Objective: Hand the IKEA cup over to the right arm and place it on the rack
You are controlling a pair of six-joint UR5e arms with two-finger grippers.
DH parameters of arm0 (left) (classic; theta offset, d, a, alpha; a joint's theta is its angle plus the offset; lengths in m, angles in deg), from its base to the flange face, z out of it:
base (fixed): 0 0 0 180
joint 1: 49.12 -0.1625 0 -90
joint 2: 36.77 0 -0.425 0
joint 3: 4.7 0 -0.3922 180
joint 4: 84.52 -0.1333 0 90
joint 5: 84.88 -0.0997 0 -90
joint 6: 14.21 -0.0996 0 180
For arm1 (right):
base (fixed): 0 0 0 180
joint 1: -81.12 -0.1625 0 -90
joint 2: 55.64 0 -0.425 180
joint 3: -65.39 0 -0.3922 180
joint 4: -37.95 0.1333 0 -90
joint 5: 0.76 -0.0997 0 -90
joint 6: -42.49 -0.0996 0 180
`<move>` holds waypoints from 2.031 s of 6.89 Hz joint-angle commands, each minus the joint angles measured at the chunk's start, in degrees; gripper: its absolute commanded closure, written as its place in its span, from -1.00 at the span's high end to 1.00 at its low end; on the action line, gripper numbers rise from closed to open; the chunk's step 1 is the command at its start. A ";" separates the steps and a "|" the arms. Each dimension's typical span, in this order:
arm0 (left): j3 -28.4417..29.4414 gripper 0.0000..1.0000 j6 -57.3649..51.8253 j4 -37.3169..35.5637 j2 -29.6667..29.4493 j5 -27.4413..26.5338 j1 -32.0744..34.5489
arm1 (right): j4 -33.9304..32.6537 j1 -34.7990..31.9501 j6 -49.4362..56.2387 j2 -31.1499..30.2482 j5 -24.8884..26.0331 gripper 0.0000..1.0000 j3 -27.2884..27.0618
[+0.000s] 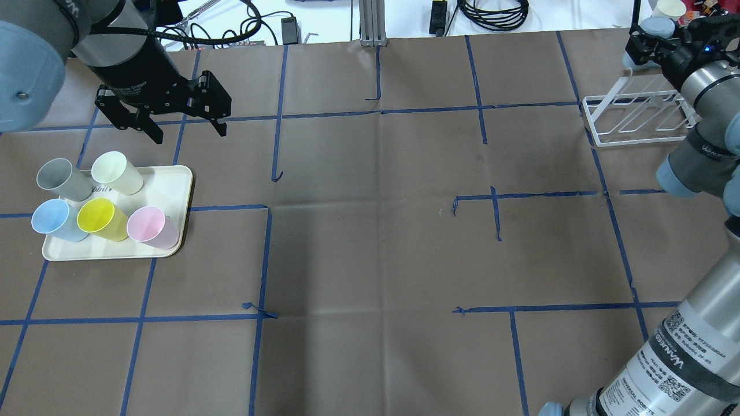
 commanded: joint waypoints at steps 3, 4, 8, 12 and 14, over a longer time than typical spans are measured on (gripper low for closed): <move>0.35 1.00 0.00 0.00 0.03 0.14 0.09 | 0.70 -0.03 -0.05 -0.21 0.73 0.99 0.27; 0.26 1.00 -0.09 -0.09 0.03 0.05 0.09 | 0.88 -0.03 -0.05 -0.65 0.82 0.99 0.44; 0.44 1.00 0.00 -0.35 0.03 0.14 0.09 | 12.47 -0.12 0.56 -6.61 0.73 0.99 3.08; -0.09 1.00 -0.09 -0.26 0.64 0.14 0.17 | 23.87 -4.41 1.01 -17.42 1.00 1.00 2.99; -0.09 1.00 -0.18 -0.26 0.82 0.14 0.09 | 36.59 -8.53 1.01 -22.24 0.82 1.00 3.08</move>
